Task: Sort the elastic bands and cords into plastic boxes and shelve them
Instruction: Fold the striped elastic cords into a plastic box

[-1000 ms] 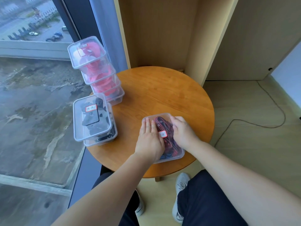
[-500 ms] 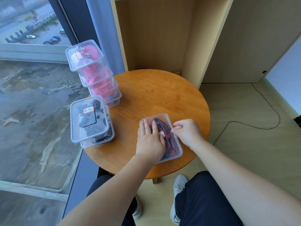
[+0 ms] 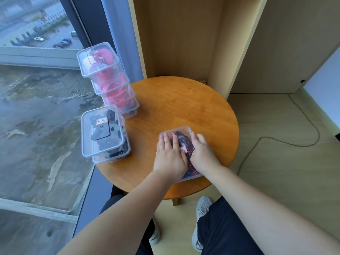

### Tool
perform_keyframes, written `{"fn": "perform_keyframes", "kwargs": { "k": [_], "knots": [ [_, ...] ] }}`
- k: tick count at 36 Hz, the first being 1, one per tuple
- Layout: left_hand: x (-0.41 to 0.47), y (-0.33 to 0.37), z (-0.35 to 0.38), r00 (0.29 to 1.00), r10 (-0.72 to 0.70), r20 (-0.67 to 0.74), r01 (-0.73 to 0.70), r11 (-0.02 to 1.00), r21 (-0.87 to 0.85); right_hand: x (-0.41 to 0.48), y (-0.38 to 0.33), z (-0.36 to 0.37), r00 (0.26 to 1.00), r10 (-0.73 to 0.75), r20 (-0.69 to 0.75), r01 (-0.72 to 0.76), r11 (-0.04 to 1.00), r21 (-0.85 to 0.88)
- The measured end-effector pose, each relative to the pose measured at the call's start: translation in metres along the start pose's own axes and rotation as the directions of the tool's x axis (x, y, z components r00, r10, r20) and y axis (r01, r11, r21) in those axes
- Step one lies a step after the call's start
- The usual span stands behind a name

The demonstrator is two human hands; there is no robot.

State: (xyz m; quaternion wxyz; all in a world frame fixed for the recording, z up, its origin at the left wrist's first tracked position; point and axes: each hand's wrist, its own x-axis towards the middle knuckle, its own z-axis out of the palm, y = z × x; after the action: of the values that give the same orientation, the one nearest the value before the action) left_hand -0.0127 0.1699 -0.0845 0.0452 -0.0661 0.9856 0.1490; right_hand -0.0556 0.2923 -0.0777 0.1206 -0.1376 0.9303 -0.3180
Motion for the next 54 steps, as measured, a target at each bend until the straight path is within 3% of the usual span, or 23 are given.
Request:
{"fn": "perform_keyframes", "kwargs": {
  "k": [5, 13, 26, 33, 40, 43, 46, 54],
  "knots": [
    [-0.003, 0.000, -0.002, 1.000, 0.016, -0.008, -0.015, 1.000, 0.007, 0.012, -0.002, -0.005, 0.986, -0.126, 0.110, 0.144, 0.975, -0.169],
    [-0.003, -0.001, -0.001, 0.999, 0.031, -0.040, -0.031, 0.999, 0.013, 0.021, 0.004, -0.009, 0.976, -0.172, 0.130, 0.197, 0.958, -0.210],
    [0.003, -0.008, 0.003, 0.995, 0.069, -0.066, -0.070, 0.998, -0.011, 0.023, 0.004, -0.005, 0.985, -0.128, 0.115, 0.150, 0.966, -0.209],
    [-0.001, -0.013, -0.002, 0.987, 0.081, -0.141, -0.109, 0.972, -0.210, 0.021, 0.004, -0.010, 0.985, -0.107, 0.134, 0.128, 0.979, -0.156],
    [-0.009, -0.028, -0.007, 0.988, 0.026, -0.151, -0.063, 0.967, -0.246, 0.010, 0.005, -0.020, 0.983, -0.108, 0.152, 0.143, 0.960, -0.242],
    [-0.023, -0.035, -0.013, 0.984, 0.046, -0.170, -0.090, 0.960, -0.266, -0.002, 0.001, -0.019, 0.967, -0.202, 0.154, 0.237, 0.933, -0.269],
    [-0.037, -0.037, -0.022, 0.977, 0.078, -0.199, -0.137, 0.942, -0.305, -0.010, -0.001, -0.014, 0.942, -0.226, 0.250, 0.308, 0.877, -0.369],
    [-0.061, -0.043, -0.038, 0.984, 0.094, -0.154, -0.138, 0.943, -0.304, -0.018, -0.019, -0.016, 0.952, -0.194, 0.237, 0.280, 0.866, -0.415]
  ]
}}
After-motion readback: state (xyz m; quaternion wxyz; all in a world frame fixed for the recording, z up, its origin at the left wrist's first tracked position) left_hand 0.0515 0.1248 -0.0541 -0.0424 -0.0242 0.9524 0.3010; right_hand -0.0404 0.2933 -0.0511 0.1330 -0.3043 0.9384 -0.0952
